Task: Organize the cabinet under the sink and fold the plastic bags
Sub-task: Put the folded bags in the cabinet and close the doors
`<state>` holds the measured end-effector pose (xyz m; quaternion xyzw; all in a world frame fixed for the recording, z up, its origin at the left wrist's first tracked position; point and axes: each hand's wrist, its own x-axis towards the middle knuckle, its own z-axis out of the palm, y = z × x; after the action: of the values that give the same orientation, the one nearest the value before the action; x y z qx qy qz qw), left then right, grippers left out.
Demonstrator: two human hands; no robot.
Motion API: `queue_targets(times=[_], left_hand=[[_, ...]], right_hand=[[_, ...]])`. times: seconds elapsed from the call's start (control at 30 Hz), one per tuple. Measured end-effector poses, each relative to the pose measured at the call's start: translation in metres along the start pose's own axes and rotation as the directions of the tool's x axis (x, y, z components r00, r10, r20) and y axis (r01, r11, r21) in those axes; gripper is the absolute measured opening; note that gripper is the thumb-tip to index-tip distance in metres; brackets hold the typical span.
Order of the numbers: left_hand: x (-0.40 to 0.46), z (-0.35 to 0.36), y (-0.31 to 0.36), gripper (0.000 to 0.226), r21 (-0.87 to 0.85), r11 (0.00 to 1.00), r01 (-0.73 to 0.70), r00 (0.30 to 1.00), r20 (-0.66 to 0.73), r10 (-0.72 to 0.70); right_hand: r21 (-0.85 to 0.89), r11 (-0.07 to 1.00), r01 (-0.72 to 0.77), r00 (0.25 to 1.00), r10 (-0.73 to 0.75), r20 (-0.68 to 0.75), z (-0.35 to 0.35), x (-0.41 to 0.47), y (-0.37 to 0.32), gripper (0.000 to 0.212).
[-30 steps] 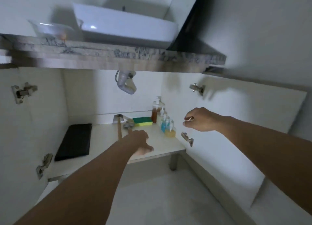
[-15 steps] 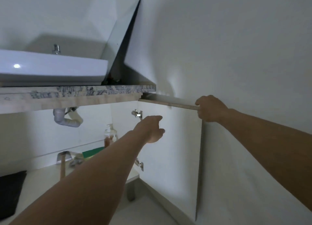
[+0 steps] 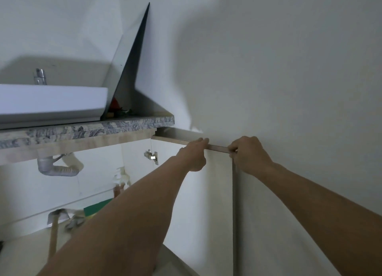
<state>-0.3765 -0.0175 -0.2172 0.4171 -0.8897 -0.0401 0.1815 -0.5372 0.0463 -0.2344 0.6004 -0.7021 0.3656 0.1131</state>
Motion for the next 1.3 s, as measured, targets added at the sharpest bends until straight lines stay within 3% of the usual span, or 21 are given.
queue_targets(times=[0.07,0.27,0.4,0.53,0.6,0.7,0.77,0.83,0.9,1.0,1.13,1.3], left_hand=[[0.014,0.006,-0.008,0.065,0.004,1.0,-0.027,0.999,0.021,0.027],[0.03,0.021,-0.035,0.072,-0.113,0.99,-0.079,0.992,-0.106,0.067],[0.02,0.016,-0.04,0.054,-0.249,0.969,-0.009,0.973,-0.225,-0.048],[-0.005,0.003,-0.044,0.03,-0.338,0.941,0.022,0.941,-0.31,-0.134],[-0.018,-0.004,-0.051,0.037,-0.37,0.928,0.038,0.926,-0.337,-0.173],[-0.038,-0.019,-0.063,0.054,-0.458,0.883,0.103,0.916,-0.302,-0.264],[-0.047,-0.029,-0.073,0.045,-0.489,0.861,0.142,0.923,-0.249,-0.293],[-0.057,-0.041,-0.085,0.026,-0.463,0.869,0.173,0.932,-0.209,-0.296],[-0.066,-0.052,-0.097,0.023,-0.449,0.869,0.207,0.933,-0.176,-0.313],[-0.077,-0.068,-0.115,0.016,-0.398,0.88,0.26,0.933,-0.131,-0.335],[-0.09,-0.09,-0.146,0.023,-0.245,0.91,0.335,0.925,-0.095,-0.367],[-0.096,-0.095,-0.193,0.021,0.123,0.894,0.432,0.88,-0.277,-0.387]], right_hand=[[0.014,1.0,-0.021,1.0,0.021,-0.008,0.0,0.002,0.001,0.015],[0.03,0.999,-0.033,0.999,0.032,0.042,-0.01,0.014,-0.007,0.015],[0.185,0.977,-0.103,0.966,0.054,0.253,-0.027,0.022,-0.026,0.013],[0.401,0.893,-0.206,0.862,-0.028,0.507,-0.027,0.031,-0.048,0.004],[0.456,0.86,-0.23,0.851,-0.049,0.522,-0.011,0.038,-0.058,0.008],[0.382,0.921,-0.082,0.911,-0.086,0.403,0.029,0.054,-0.072,0.02],[0.304,0.947,0.107,0.91,-0.216,0.353,0.056,0.065,-0.08,0.032],[0.236,0.927,0.292,0.858,-0.362,0.364,0.081,0.071,-0.093,0.043],[0.213,0.891,0.401,0.798,-0.454,0.396,0.102,0.076,-0.107,0.045],[0.172,0.858,0.484,0.764,-0.51,0.395,0.124,0.081,-0.131,0.023],[0.138,0.806,0.575,0.76,-0.589,0.273,0.146,0.084,-0.164,0.016],[0.169,0.846,0.506,0.827,-0.531,0.185,0.177,0.086,-0.202,0.023]])
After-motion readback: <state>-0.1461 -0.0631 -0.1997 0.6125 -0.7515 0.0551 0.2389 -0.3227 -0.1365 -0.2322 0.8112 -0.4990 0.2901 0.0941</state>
